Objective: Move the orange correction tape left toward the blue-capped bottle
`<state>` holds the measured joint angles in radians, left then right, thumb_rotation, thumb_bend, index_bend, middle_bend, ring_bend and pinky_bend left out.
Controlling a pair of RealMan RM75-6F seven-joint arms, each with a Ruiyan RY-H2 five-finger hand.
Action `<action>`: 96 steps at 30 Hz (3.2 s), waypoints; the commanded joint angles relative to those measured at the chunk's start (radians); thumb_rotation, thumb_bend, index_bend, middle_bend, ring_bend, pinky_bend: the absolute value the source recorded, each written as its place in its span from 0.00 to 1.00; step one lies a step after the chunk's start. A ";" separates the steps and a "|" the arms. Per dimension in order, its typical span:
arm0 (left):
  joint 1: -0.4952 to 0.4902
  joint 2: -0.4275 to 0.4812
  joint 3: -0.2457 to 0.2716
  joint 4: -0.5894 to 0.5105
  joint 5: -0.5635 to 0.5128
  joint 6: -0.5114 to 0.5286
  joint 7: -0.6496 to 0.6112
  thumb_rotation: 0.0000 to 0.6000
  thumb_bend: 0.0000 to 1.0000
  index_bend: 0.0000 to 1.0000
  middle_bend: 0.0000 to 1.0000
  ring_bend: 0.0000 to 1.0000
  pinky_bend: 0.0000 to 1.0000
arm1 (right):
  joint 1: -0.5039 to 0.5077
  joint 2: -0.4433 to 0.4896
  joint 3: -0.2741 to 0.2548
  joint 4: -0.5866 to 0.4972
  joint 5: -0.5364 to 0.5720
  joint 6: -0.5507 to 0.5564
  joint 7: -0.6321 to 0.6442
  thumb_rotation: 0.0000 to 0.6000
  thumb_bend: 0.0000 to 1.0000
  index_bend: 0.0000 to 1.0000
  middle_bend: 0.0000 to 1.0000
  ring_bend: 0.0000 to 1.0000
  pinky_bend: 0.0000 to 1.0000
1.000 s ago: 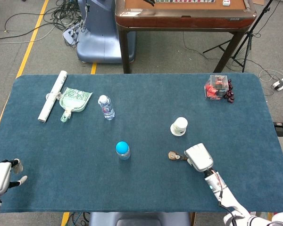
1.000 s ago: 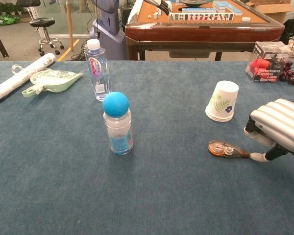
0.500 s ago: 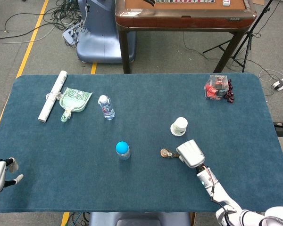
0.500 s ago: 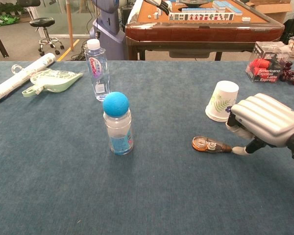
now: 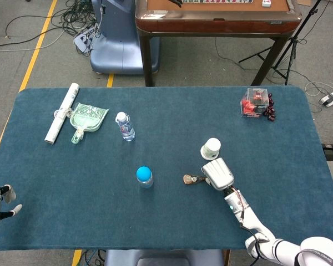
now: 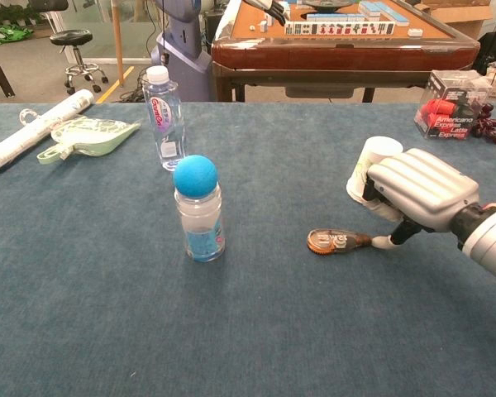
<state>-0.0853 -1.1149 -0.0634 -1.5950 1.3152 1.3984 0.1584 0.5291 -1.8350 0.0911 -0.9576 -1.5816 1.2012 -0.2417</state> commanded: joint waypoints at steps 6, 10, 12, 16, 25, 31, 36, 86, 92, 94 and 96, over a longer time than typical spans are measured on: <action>-0.003 -0.003 0.002 0.006 -0.002 -0.007 0.003 1.00 0.02 0.63 0.63 0.55 0.73 | 0.010 0.005 0.000 -0.030 -0.007 0.023 -0.001 1.00 0.00 1.00 1.00 1.00 0.93; -0.003 -0.005 0.003 0.007 -0.001 -0.007 0.007 1.00 0.02 0.63 0.63 0.55 0.73 | 0.021 0.002 0.006 -0.038 0.001 0.015 -0.010 1.00 0.00 1.00 1.00 1.00 0.93; -0.004 -0.006 0.004 0.008 -0.001 -0.009 0.008 1.00 0.02 0.63 0.63 0.55 0.73 | 0.028 -0.002 0.010 -0.037 0.005 0.007 -0.012 1.00 0.00 1.00 1.00 1.00 0.93; -0.005 -0.007 0.004 0.010 -0.004 -0.012 0.011 1.00 0.02 0.63 0.63 0.55 0.73 | 0.043 -0.011 0.019 -0.037 0.015 -0.004 -0.017 1.00 0.00 1.00 1.00 1.00 0.93; -0.006 -0.009 0.005 0.011 -0.006 -0.015 0.019 1.00 0.02 0.63 0.63 0.55 0.73 | 0.017 0.051 -0.023 -0.152 -0.010 0.030 -0.041 1.00 0.00 1.00 1.00 1.00 0.93; -0.008 -0.011 0.005 0.011 -0.011 -0.019 0.025 1.00 0.02 0.63 0.63 0.55 0.73 | 0.012 0.066 -0.045 -0.196 -0.015 0.017 -0.059 1.00 0.00 1.00 1.00 1.00 0.93; -0.008 -0.010 0.005 0.011 -0.016 -0.021 0.025 1.00 0.02 0.63 0.63 0.55 0.73 | 0.014 0.055 -0.051 -0.188 -0.009 0.000 -0.065 1.00 0.00 1.00 1.00 1.00 0.93; -0.006 0.007 -0.003 0.008 -0.050 -0.036 0.005 1.00 0.02 0.63 0.63 0.55 0.73 | 0.129 -0.110 0.051 0.029 0.079 -0.079 0.011 1.00 0.00 1.00 1.00 1.00 0.93; -0.007 0.007 -0.001 0.009 -0.047 -0.038 0.004 1.00 0.02 0.63 0.63 0.55 0.73 | 0.144 -0.124 0.062 0.047 0.086 -0.080 0.019 1.00 0.00 1.00 1.00 1.00 0.93; -0.007 0.007 0.000 0.010 -0.047 -0.038 0.004 1.00 0.02 0.63 0.63 0.55 0.73 | 0.147 -0.128 0.065 0.051 0.089 -0.079 0.025 1.00 0.00 1.00 1.00 1.00 0.93; -0.007 0.007 0.000 0.010 -0.048 -0.039 0.004 1.00 0.02 0.63 0.63 0.55 0.73 | 0.150 -0.132 0.067 0.056 0.091 -0.079 0.030 1.00 0.00 1.00 1.00 1.00 0.93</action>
<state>-0.0919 -1.1083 -0.0637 -1.5848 1.2673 1.3598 0.1627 0.6780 -1.9656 0.1572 -0.9035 -1.4918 1.1221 -0.2127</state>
